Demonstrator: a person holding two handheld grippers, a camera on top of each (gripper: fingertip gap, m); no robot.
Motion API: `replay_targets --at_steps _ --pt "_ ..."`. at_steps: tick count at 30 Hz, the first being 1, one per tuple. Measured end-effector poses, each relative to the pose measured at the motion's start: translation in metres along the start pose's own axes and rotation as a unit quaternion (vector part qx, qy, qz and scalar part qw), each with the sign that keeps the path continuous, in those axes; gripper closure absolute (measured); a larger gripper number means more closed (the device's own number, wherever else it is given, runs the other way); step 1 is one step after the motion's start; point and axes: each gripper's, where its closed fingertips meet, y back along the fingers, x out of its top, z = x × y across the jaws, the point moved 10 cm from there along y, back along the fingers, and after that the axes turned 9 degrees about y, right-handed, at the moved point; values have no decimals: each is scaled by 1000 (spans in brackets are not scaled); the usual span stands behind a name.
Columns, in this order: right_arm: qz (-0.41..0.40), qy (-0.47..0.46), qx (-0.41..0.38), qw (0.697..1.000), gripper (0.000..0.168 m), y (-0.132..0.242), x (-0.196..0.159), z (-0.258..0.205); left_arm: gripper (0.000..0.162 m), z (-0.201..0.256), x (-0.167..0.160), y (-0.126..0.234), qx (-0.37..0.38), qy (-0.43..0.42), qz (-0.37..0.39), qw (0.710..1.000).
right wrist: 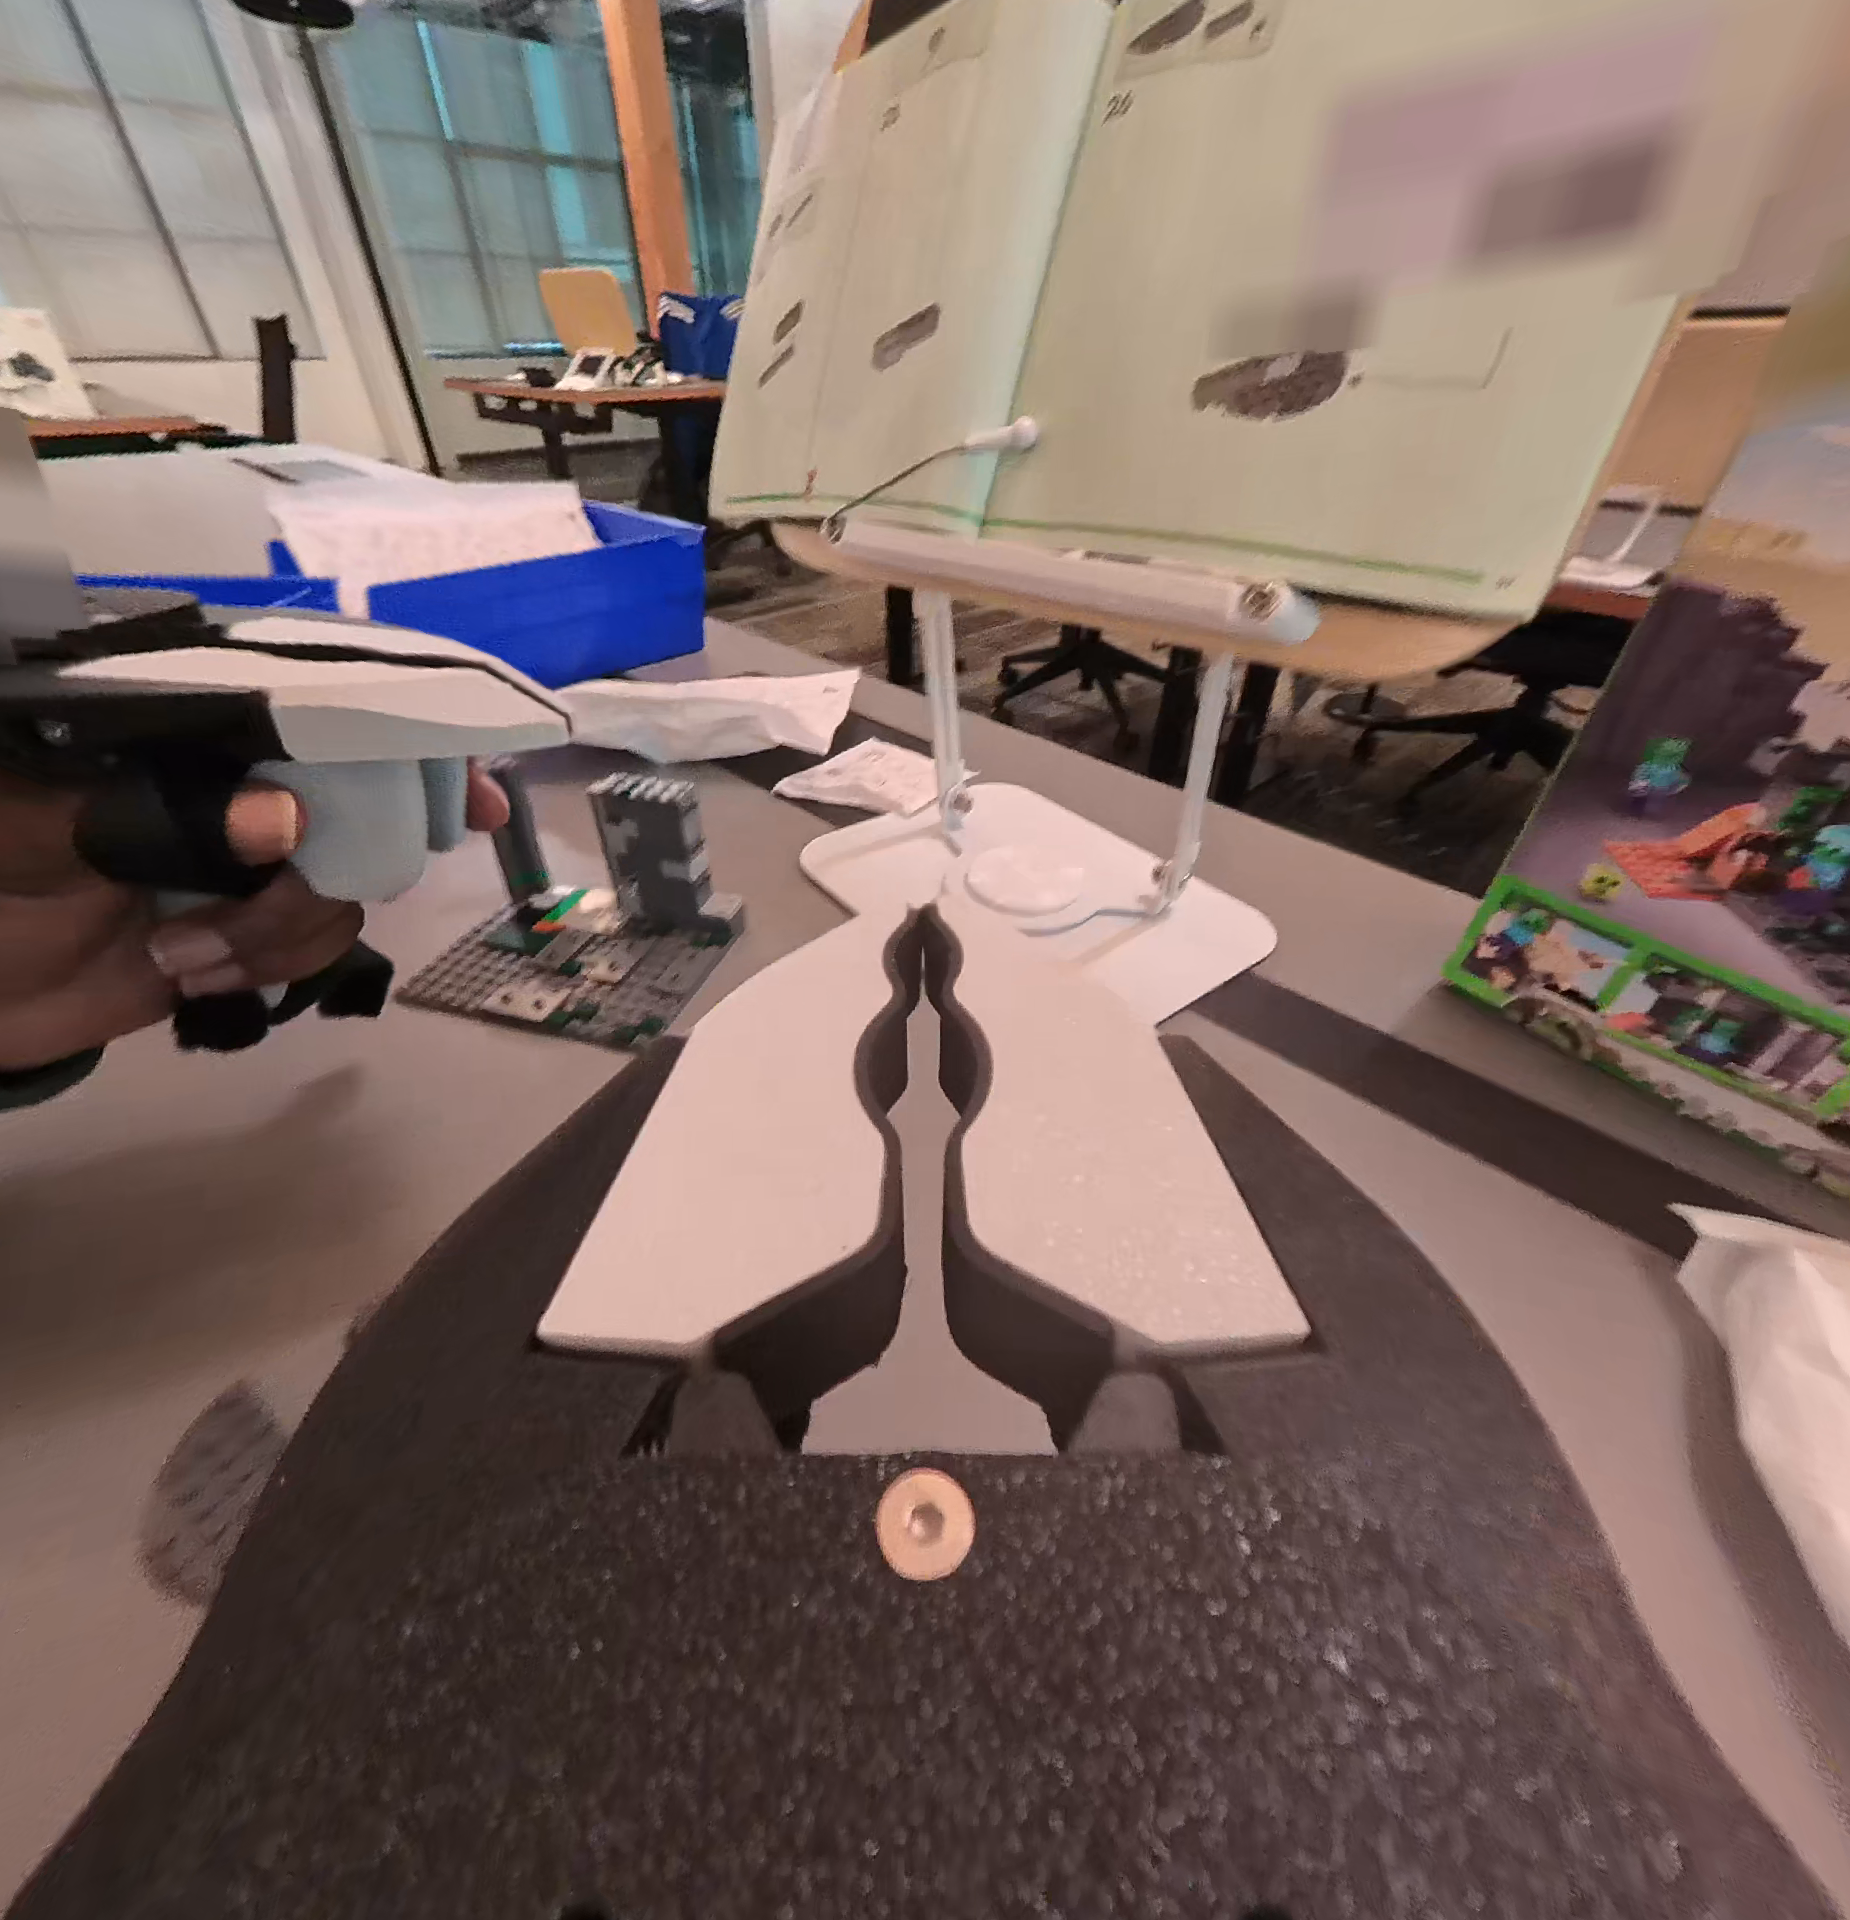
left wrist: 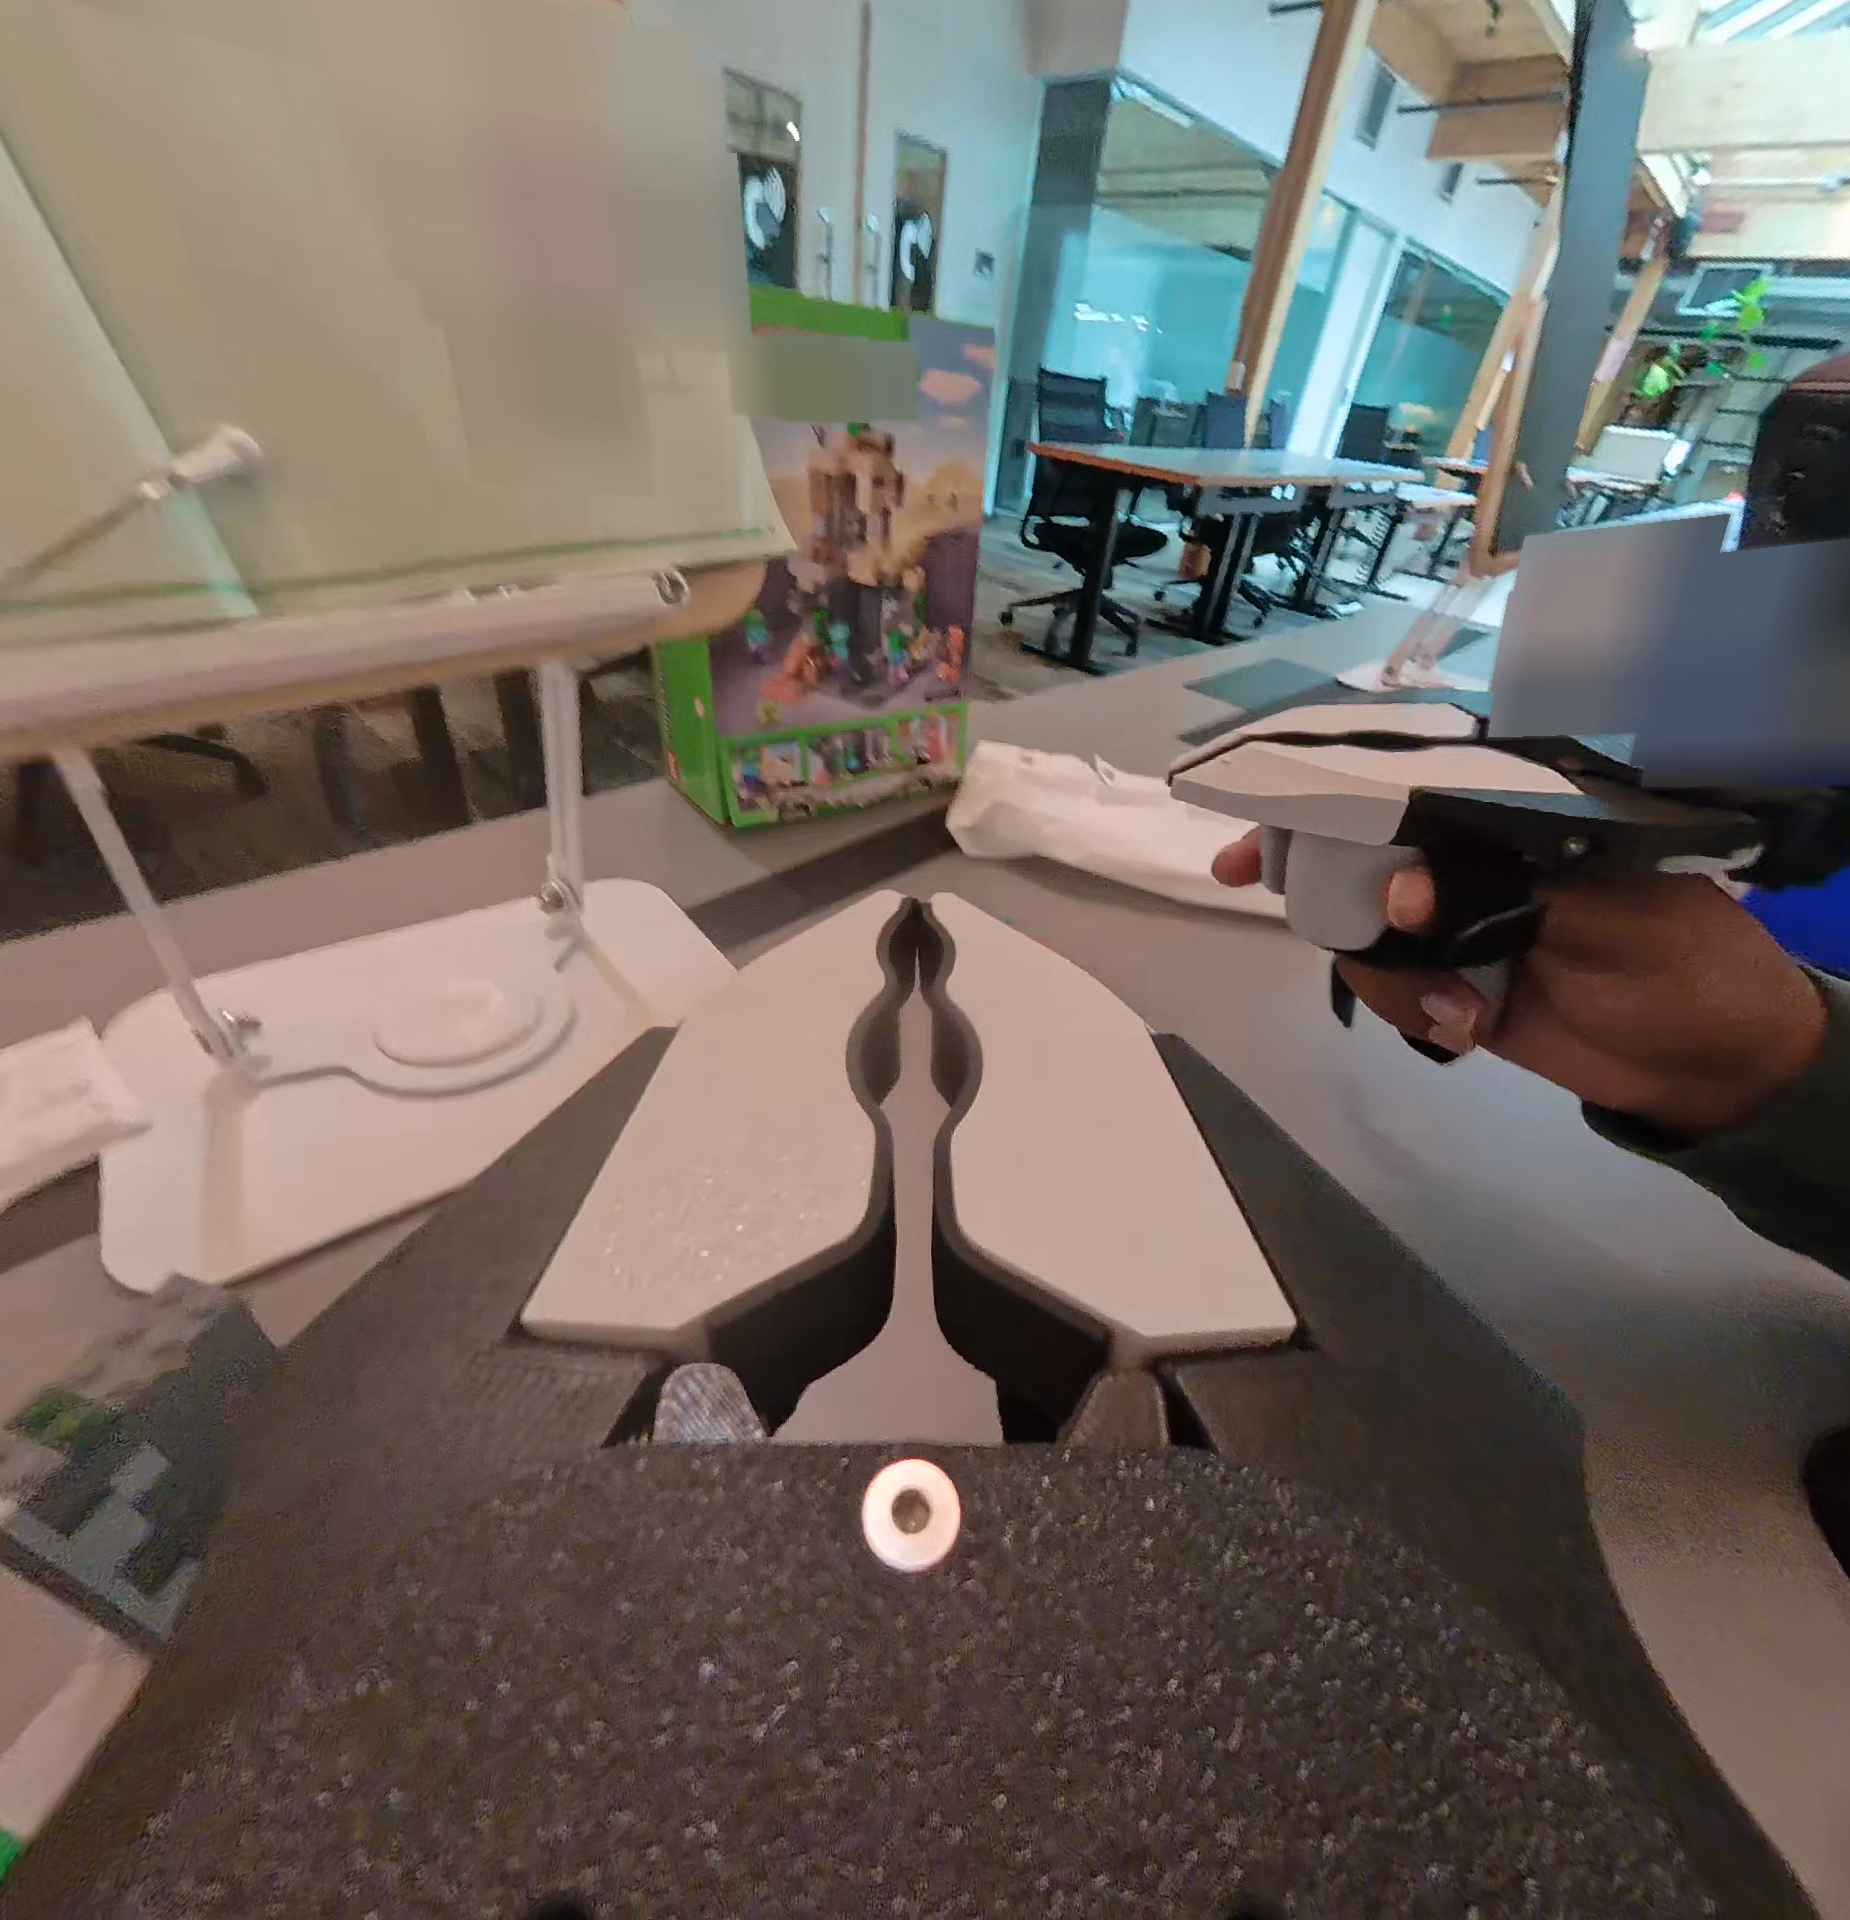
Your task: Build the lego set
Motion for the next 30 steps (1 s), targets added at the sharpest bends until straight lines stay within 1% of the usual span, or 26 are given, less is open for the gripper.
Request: replay_targets --at_steps 7,12,15,18,22,27,30 --pt "31 11 -69 997 168 -36 39 22 162 -7 48 -27 31 -15 75 997" --pt "58 4 -104 993 168 -62 56 40 162 -23 81 -37 71 -42 105 991" --pt "67 11 -119 991 168 -76 63 51 162 -33 93 -42 69 -40 101 992" --pt "75 8 -125 989 168 -89 65 62 162 -43 97 -43 77 -48 107 990" --pt "78 12 -131 988 168 -102 61 77 162 -55 93 -46 79 -48 94 991" --pt "112 7 -127 986 168 -107 55 90 162 -58 83 -48 87 -54 88 991" --pt "103 13 -128 986 168 -109 56 98 162 -56 80 -49 86 -61 85 991"
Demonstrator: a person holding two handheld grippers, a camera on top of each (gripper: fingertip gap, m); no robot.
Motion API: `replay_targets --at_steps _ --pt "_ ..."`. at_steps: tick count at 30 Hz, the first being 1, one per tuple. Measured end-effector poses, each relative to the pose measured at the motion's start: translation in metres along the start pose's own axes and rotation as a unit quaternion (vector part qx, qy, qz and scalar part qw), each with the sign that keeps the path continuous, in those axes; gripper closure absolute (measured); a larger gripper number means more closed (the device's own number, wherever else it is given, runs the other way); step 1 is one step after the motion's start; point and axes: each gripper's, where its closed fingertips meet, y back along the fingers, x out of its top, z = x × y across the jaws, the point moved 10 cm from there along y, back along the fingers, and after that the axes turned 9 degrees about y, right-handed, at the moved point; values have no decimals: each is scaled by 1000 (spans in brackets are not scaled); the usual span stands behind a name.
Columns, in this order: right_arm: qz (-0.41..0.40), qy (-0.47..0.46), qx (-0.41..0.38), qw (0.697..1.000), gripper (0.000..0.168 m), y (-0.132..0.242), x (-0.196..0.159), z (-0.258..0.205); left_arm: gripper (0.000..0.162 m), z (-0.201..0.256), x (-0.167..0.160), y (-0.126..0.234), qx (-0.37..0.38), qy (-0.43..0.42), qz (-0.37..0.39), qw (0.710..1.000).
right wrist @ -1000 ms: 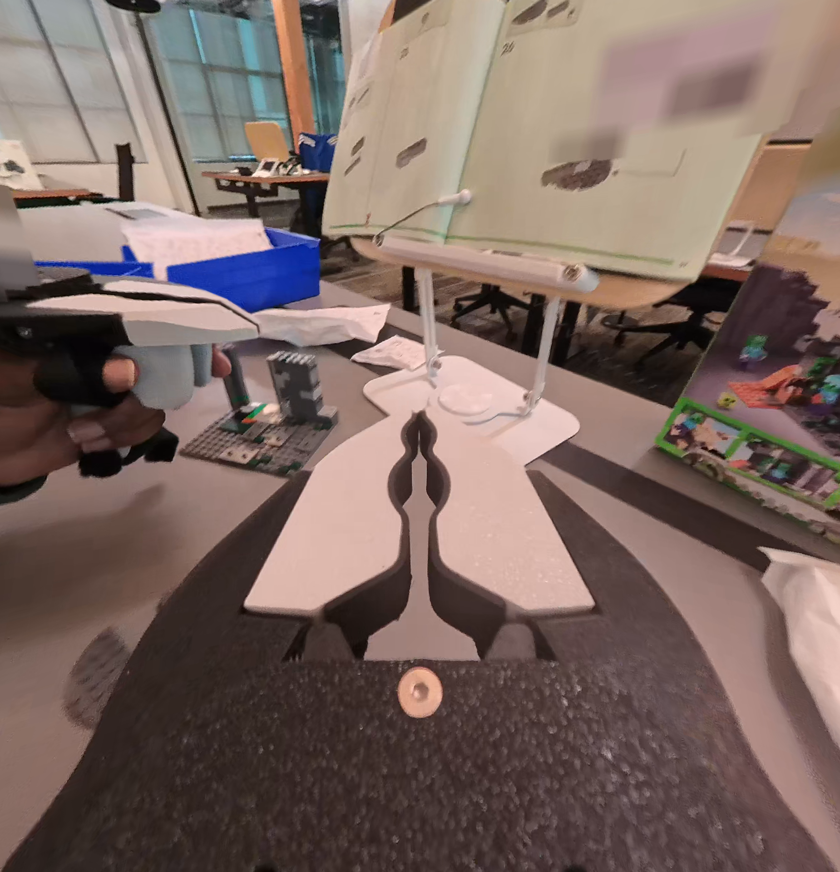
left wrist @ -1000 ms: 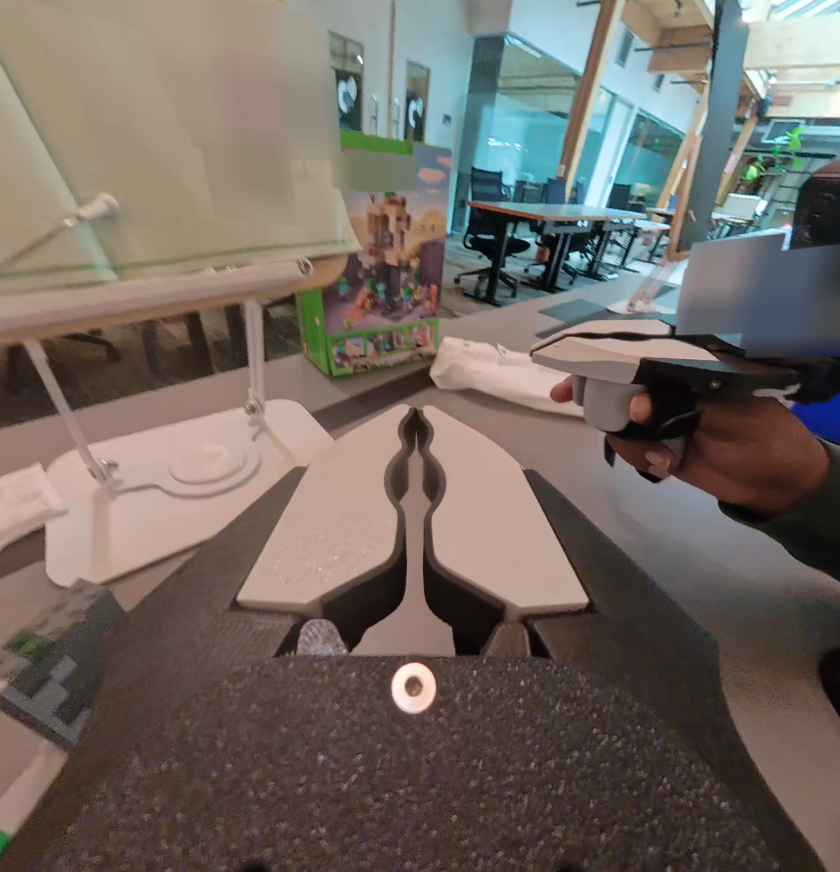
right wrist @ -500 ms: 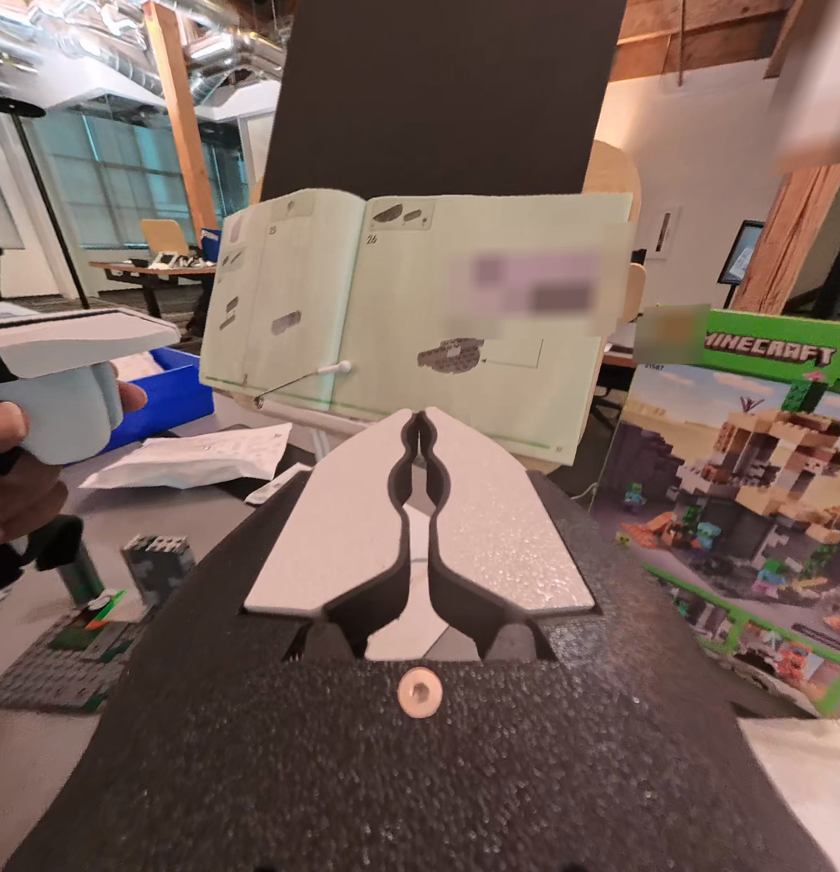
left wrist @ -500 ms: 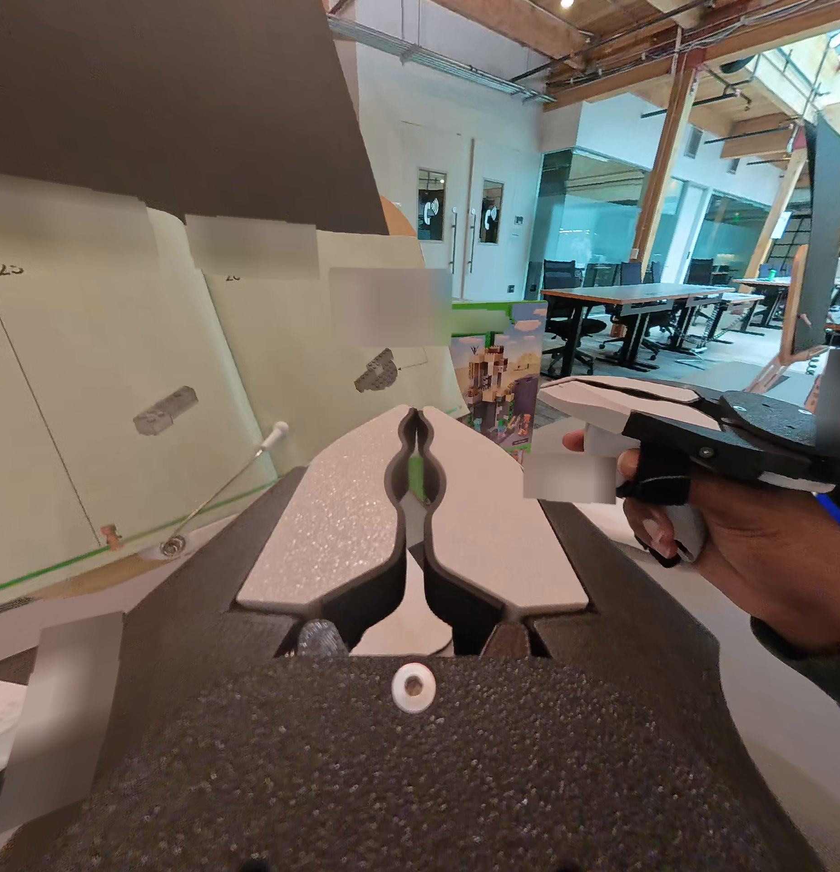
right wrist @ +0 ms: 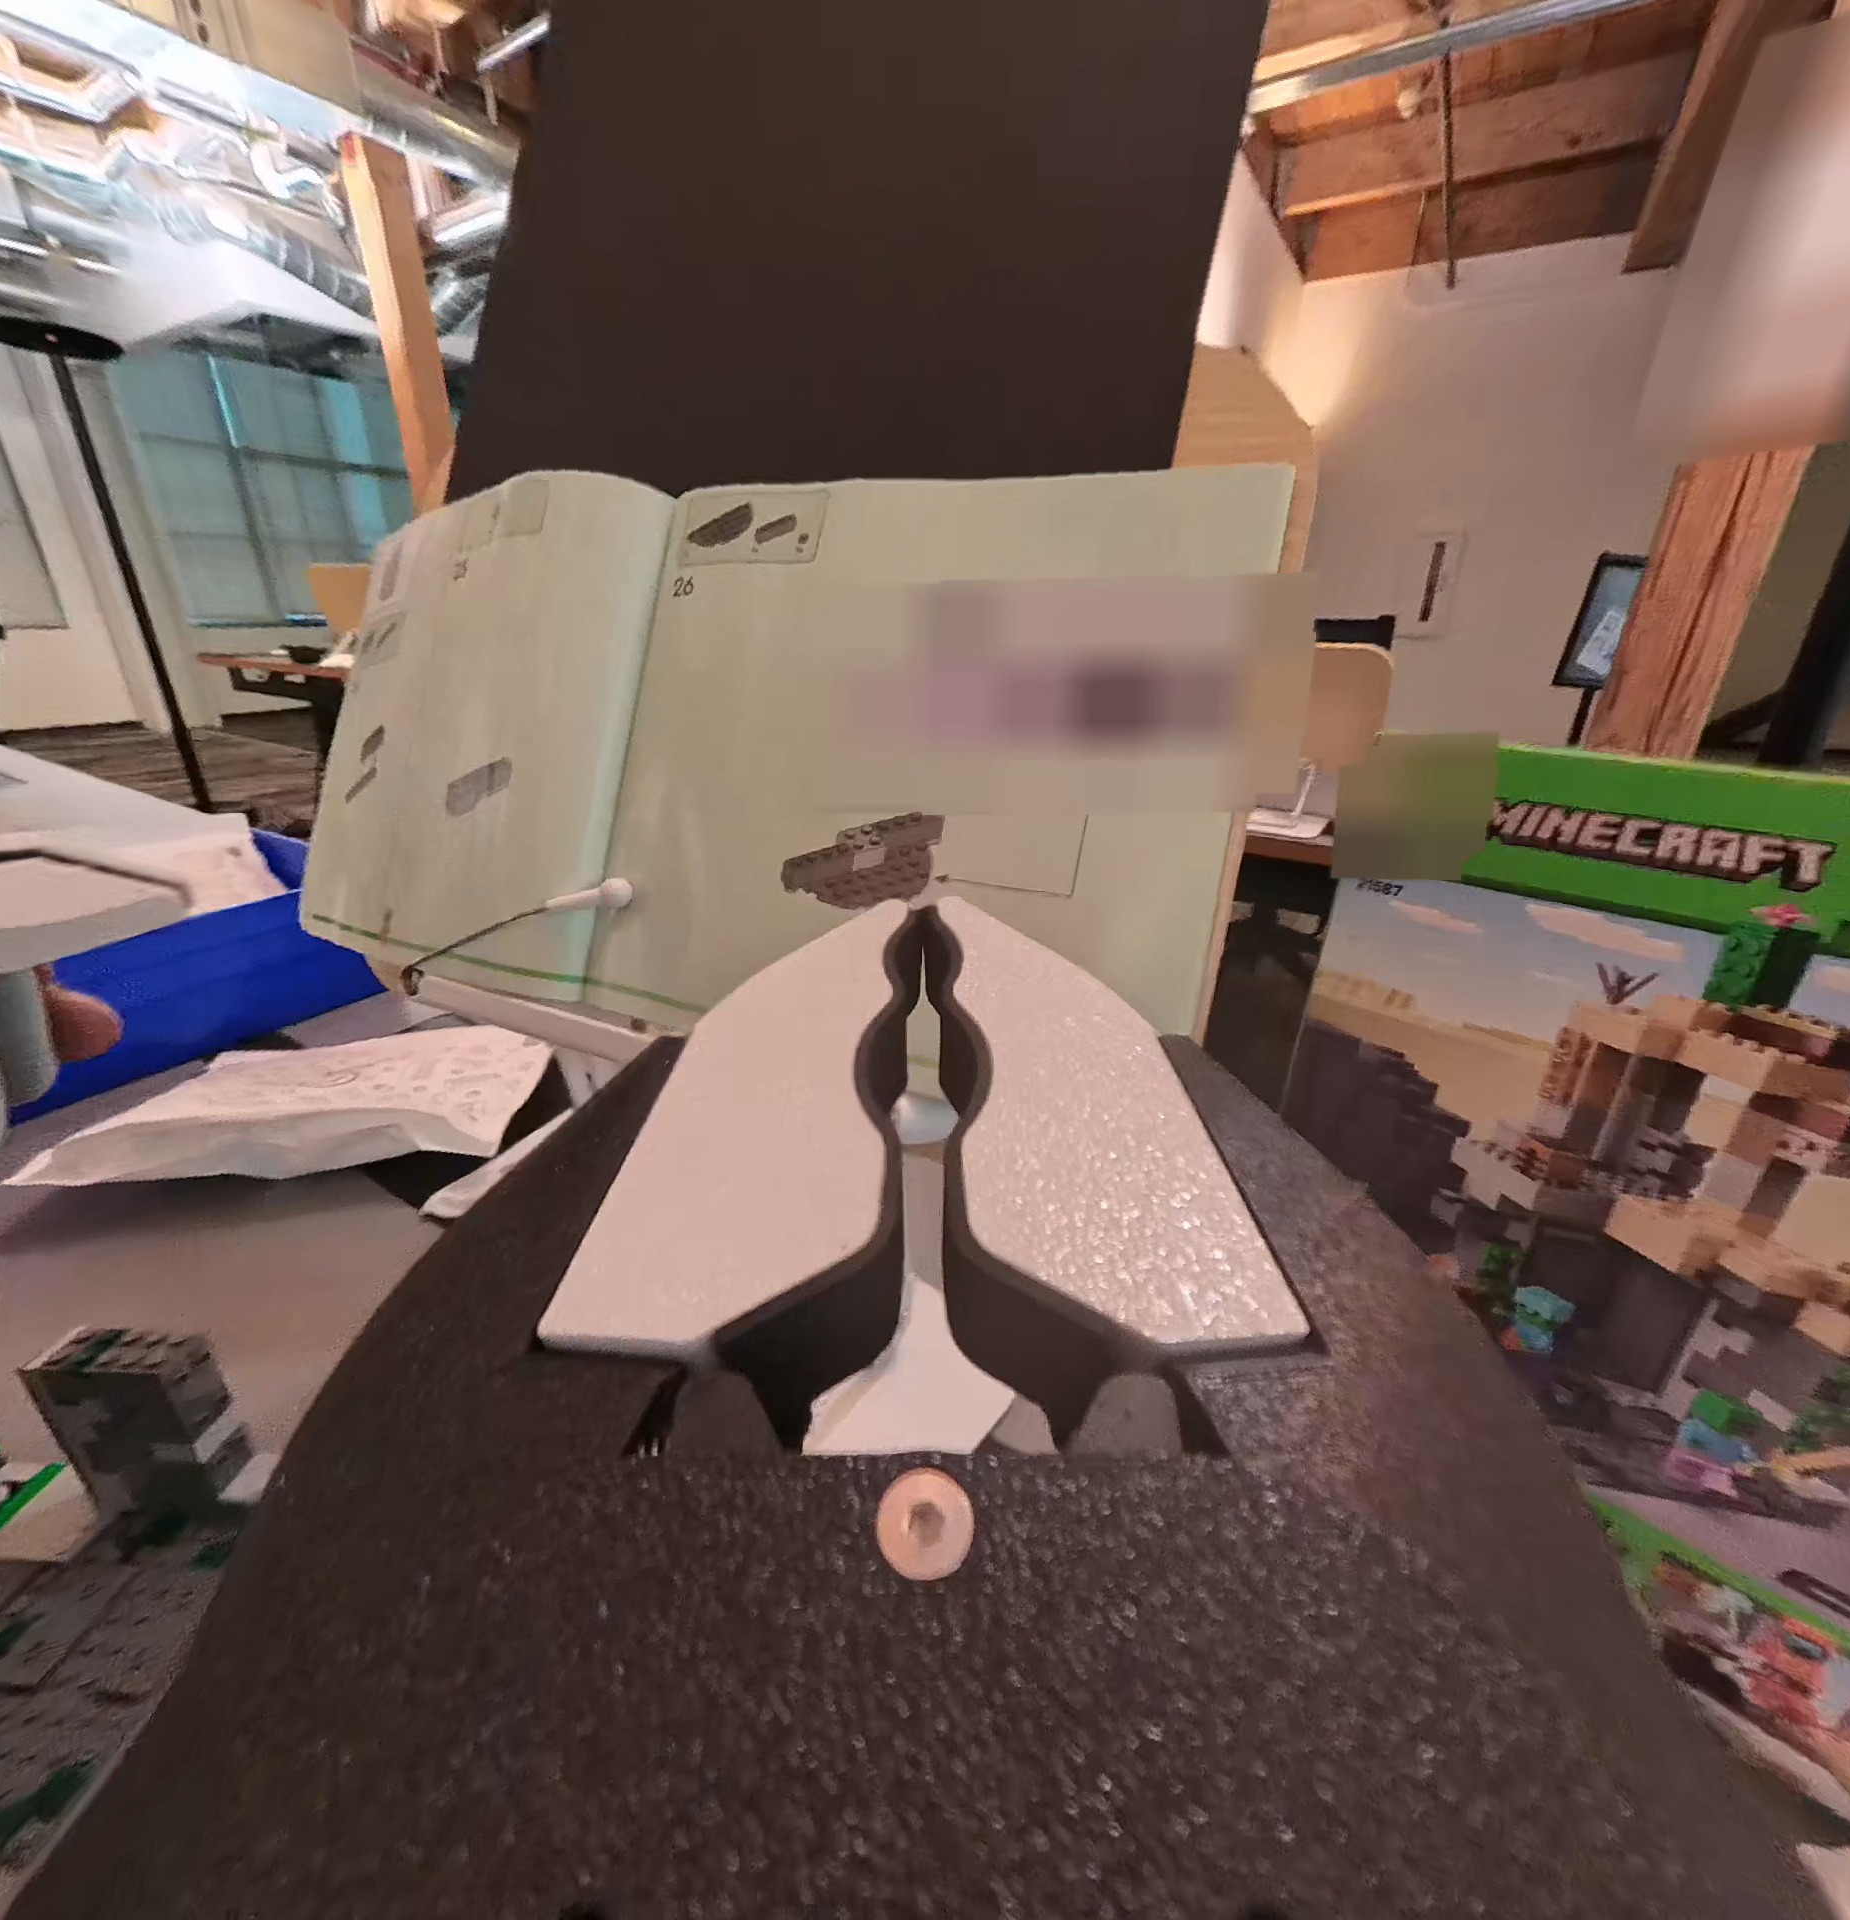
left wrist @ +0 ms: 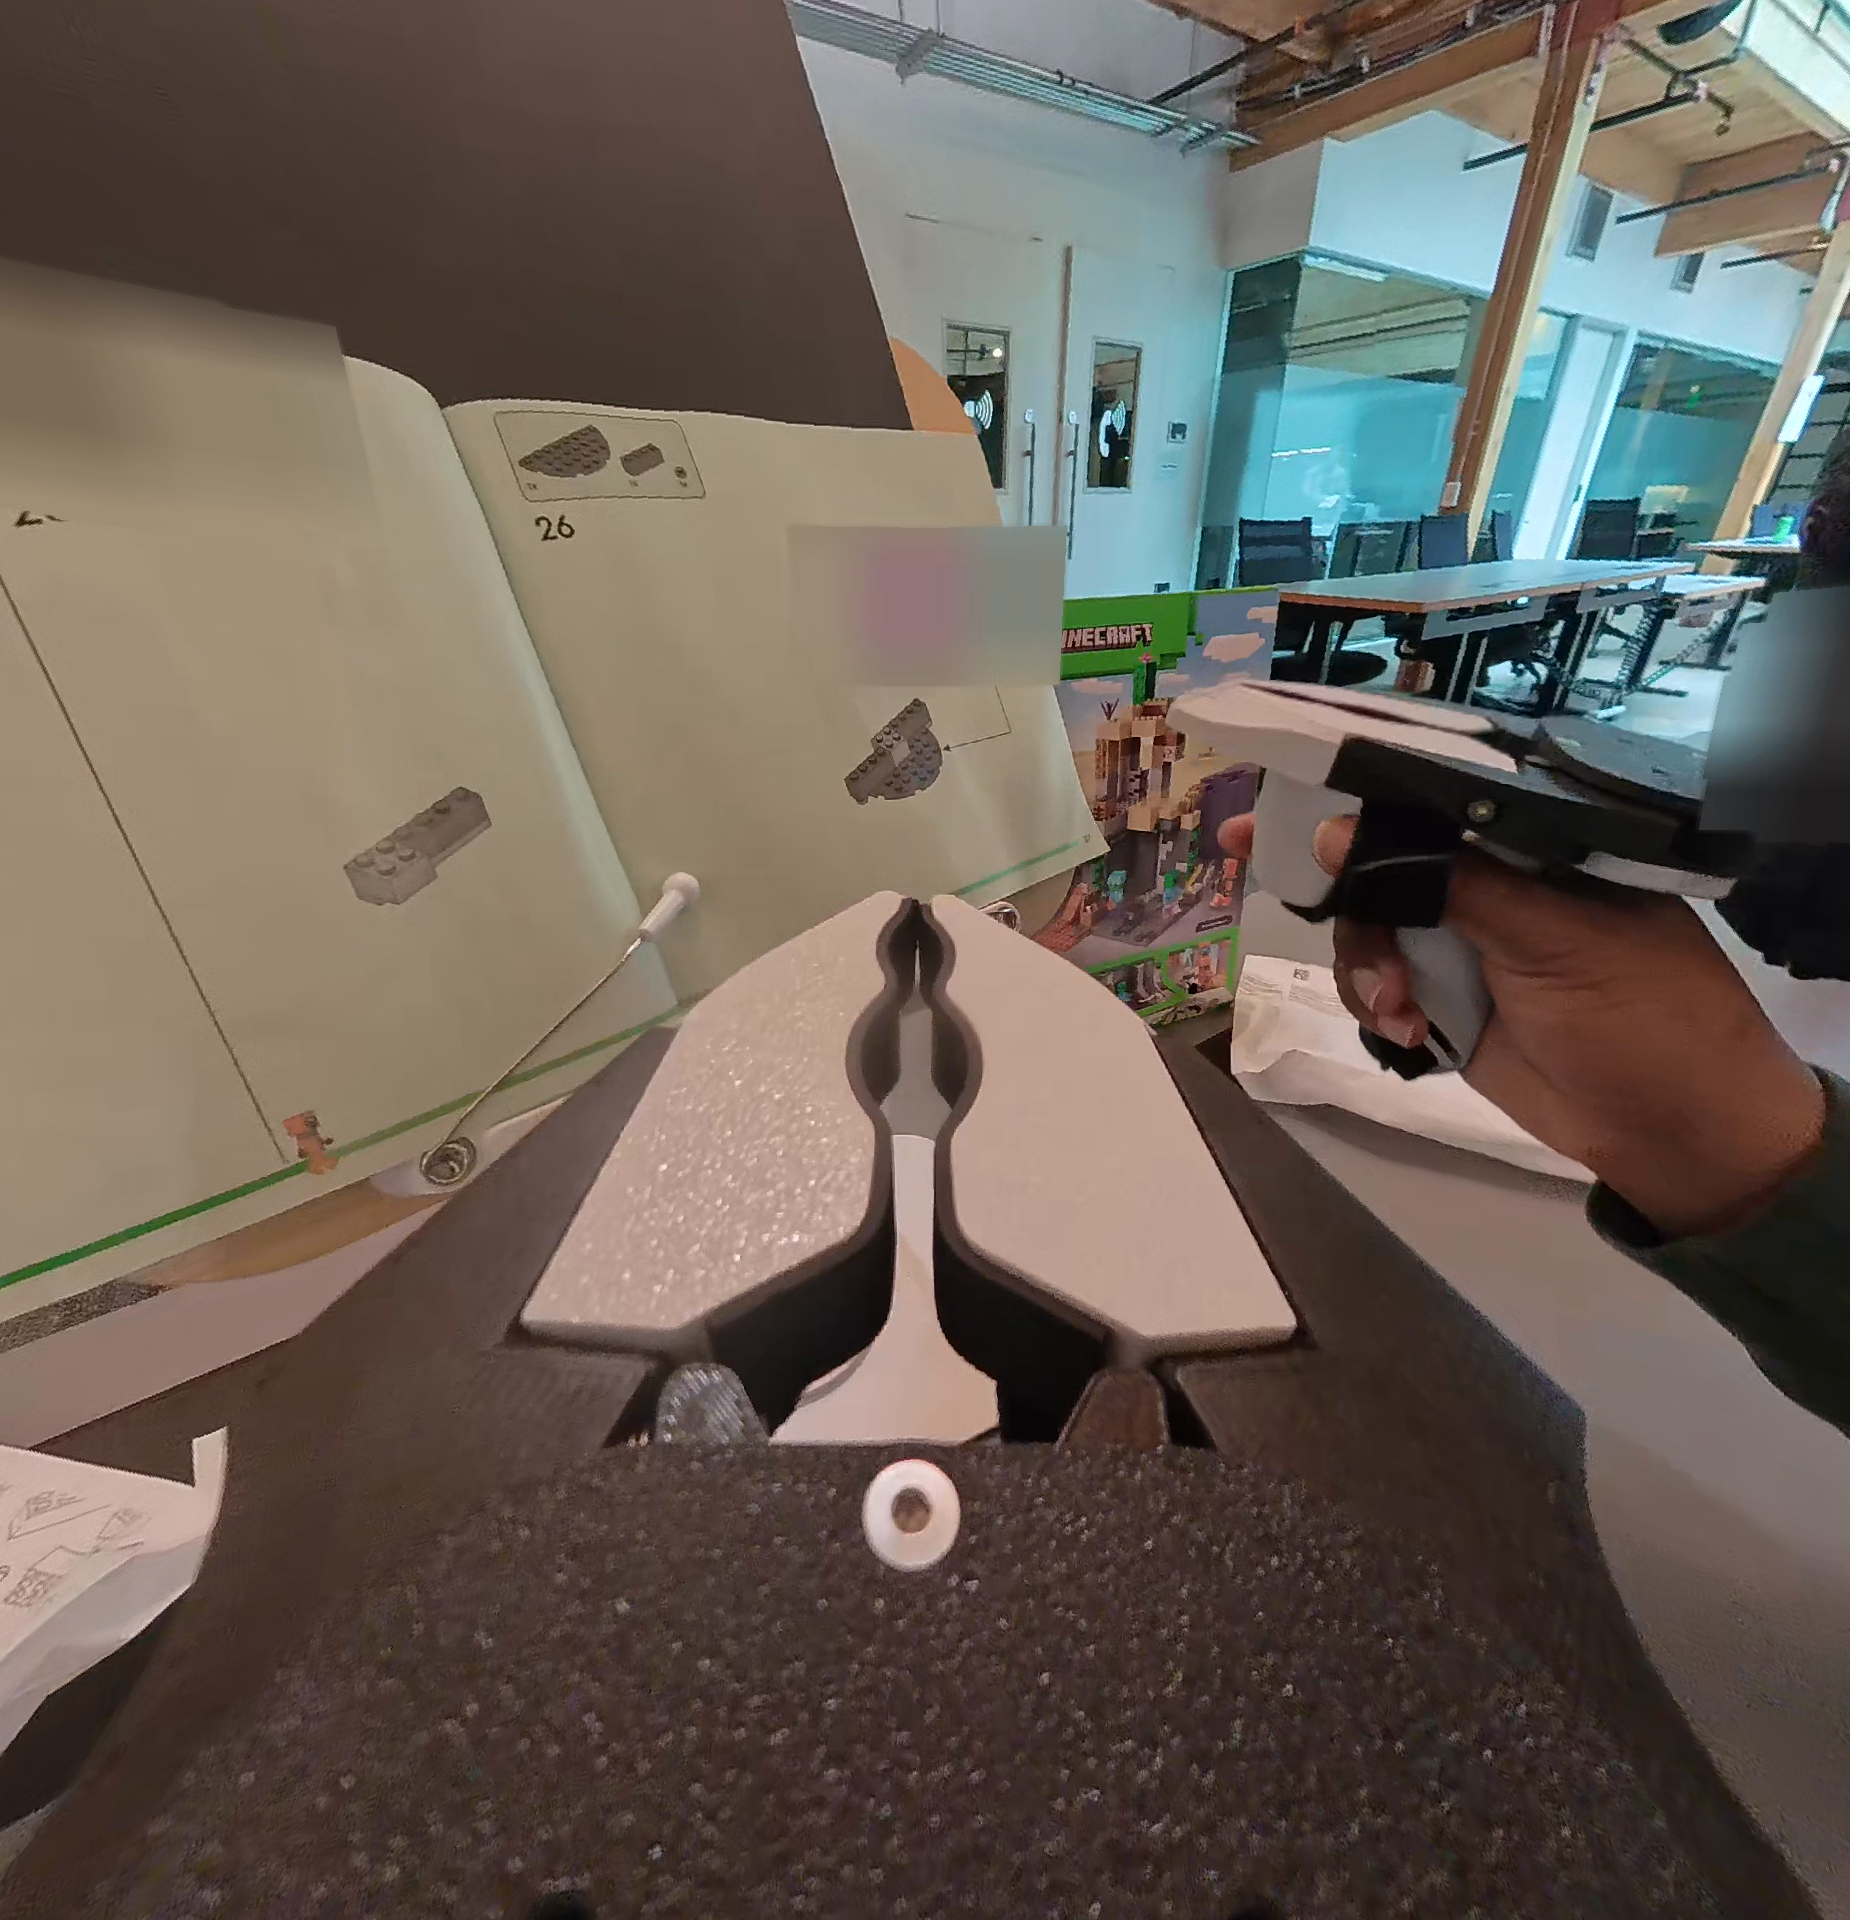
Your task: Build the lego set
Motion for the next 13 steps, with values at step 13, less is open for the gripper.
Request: replay_targets --at_steps 13 --pt "-29 81 12 996 168 -43 14 28 162 0 13 14 -5 -16 22 1000"
